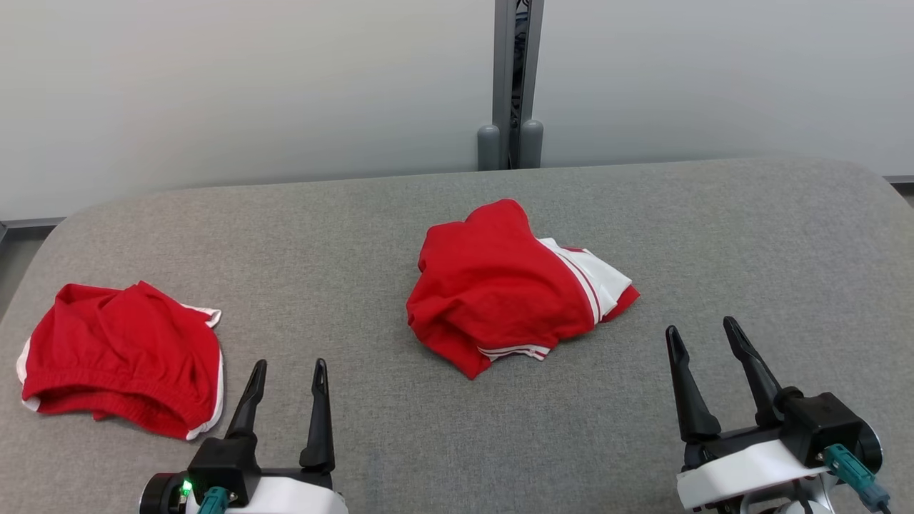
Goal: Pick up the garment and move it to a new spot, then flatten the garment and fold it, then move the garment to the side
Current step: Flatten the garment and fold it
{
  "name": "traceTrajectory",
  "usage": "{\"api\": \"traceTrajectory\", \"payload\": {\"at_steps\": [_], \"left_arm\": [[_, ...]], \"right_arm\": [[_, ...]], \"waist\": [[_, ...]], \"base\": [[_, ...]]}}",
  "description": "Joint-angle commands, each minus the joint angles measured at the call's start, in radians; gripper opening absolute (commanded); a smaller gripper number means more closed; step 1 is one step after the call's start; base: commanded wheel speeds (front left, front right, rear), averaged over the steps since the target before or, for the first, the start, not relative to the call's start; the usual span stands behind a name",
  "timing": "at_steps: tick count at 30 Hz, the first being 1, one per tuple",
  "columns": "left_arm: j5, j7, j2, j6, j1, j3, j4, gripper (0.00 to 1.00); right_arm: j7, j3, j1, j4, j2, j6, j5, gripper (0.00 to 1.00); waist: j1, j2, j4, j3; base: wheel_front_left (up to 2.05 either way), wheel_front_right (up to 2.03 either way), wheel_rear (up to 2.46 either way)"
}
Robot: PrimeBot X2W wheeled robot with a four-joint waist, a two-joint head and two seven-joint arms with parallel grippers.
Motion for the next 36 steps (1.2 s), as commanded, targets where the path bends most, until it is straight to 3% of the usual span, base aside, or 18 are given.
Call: {"api": "traceTrajectory", "payload": {"at_steps": [1, 8, 15, 27, 30, 36], "left_arm": [[0.013, -0.004, 0.003, 0.006, -0.02, 0.0, 0.003, 1.0], [-0.041, -0.004, 0.003, -0.039, -0.083, -0.071, 0.059, 1.0], [-0.082, -0.004, 0.004, -0.102, -0.245, -0.235, 0.182, 1.0], [-0.112, -0.003, 0.004, -0.157, -0.495, -0.481, 0.398, 1.0], [-0.145, 0.016, 0.004, -0.153, -0.546, -0.537, 0.487, 1.0], [-0.195, 0.054, 0.004, -0.082, -0.642, -0.62, 0.635, 1.0]], "right_arm": [[-0.002, 0.001, 0.001, -0.002, -0.006, 0.002, -0.007, 1.0], [-0.002, 0.01, -0.017, -0.005, -0.007, 0.002, -0.004, 1.0], [-0.002, 0.008, -0.058, -0.016, -0.007, 0.002, -0.003, 1.0], [-0.002, 0.01, -0.105, -0.023, -0.006, 0.002, 0.012, 1.0], [-0.002, 0.011, -0.118, -0.028, -0.007, 0.002, 0.022, 1.0], [-0.002, 0.012, -0.137, -0.037, -0.006, 0.002, 0.032, 1.0]], "waist": [[0.0, 0.0, -0.005, 0.005], [0.0, 0.0, -0.037, 0.037], [0.0, 0.0, -0.106, 0.117], [0.0, 0.0, -0.198, 0.194], [0.0, 0.0, -0.218, 0.214], [0.0, 0.0, -0.238, 0.249]], "base": [[0.0, 0.0, 0.0], [0.0, 0.0, 0.0], [0.0, 0.0, 0.0], [0.0, 0.0, 0.0], [0.0, 0.0, 0.0], [0.0, 0.0, 0.0]]}}
